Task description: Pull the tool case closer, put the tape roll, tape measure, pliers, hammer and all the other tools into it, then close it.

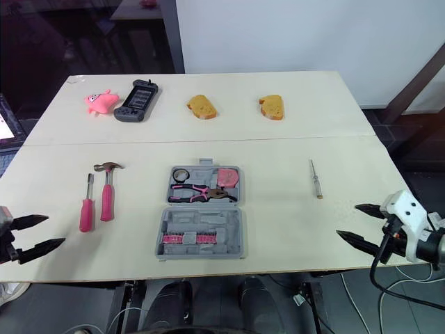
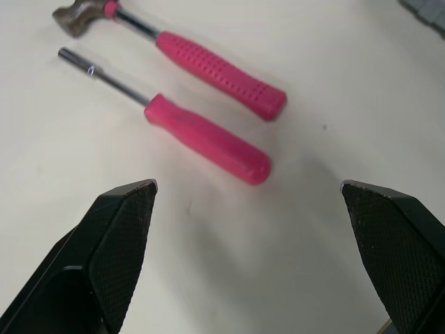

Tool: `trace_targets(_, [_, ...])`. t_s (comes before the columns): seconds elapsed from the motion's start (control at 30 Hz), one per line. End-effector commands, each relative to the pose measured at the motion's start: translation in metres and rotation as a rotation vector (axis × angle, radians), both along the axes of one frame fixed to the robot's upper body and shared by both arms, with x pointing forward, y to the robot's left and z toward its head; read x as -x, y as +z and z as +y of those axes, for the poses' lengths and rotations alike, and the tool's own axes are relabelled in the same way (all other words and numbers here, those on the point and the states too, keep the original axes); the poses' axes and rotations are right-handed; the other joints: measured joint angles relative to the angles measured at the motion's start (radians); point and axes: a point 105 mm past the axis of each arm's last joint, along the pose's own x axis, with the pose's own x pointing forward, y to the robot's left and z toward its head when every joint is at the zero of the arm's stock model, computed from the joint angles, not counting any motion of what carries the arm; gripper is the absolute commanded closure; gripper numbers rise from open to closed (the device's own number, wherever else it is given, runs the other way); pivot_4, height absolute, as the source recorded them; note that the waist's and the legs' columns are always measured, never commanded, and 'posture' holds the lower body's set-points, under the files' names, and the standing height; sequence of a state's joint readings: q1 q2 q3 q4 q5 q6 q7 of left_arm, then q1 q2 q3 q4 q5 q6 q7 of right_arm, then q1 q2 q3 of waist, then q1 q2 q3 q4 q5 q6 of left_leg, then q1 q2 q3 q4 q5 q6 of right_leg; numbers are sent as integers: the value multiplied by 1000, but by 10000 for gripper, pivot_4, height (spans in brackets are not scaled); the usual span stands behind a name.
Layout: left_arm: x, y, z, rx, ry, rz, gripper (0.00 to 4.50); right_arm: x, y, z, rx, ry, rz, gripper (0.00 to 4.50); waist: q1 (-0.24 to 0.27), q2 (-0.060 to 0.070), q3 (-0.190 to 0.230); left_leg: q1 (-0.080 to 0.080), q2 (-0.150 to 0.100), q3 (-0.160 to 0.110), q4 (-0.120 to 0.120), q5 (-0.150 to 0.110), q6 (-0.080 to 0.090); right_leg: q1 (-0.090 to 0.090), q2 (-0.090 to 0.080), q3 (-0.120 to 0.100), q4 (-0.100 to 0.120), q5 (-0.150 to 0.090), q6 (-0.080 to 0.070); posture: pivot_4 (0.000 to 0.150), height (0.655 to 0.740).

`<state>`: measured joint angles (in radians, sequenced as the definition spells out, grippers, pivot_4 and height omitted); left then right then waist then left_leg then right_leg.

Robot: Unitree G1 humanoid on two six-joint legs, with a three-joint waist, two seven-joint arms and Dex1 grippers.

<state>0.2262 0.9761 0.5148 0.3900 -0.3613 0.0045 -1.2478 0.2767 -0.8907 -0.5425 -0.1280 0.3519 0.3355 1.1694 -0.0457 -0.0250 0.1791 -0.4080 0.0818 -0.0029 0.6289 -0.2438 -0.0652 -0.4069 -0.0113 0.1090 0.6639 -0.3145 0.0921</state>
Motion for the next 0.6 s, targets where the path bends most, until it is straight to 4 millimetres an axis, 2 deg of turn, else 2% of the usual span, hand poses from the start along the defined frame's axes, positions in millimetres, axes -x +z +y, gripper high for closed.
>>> trace_targets(0.03, [0,11,5,-32,0,-33,205,-3,8,-2,39,19,-26,0,0,0,0,0,0,0,0,0,0,0,0,0,0,0,0,1500,7400])
trace_targets(0.23, [1,14,6,-36,4,-40,205,-4,8,-2,48,23,-26,0,1,0,0,0,0,0,0,0,0,0,0,0,0,0,0,1500,7400])
trace_targets(0.4, [-3,15,-5,-40,-27,-56,205,-7,10,3,54,-4,-39,0,1,0,0,0,0,0,1,0,0,1,0,0,0,0,0,1500,7400])
trace_targets(0.5, [-7,15,-30,5,-103,-53,205,-14,7,15,37,-132,-23,0,1,0,0,0,0,0,1,0,0,1,0,0,1,0,0,1500,7400])
trace_targets(0.6, [-14,21,-80,104,-226,-111,205,-32,-4,37,-38,-360,-42,0,0,-2,-2,0,0,0,1,0,0,1,0,0,1,0,0,1500,7400])
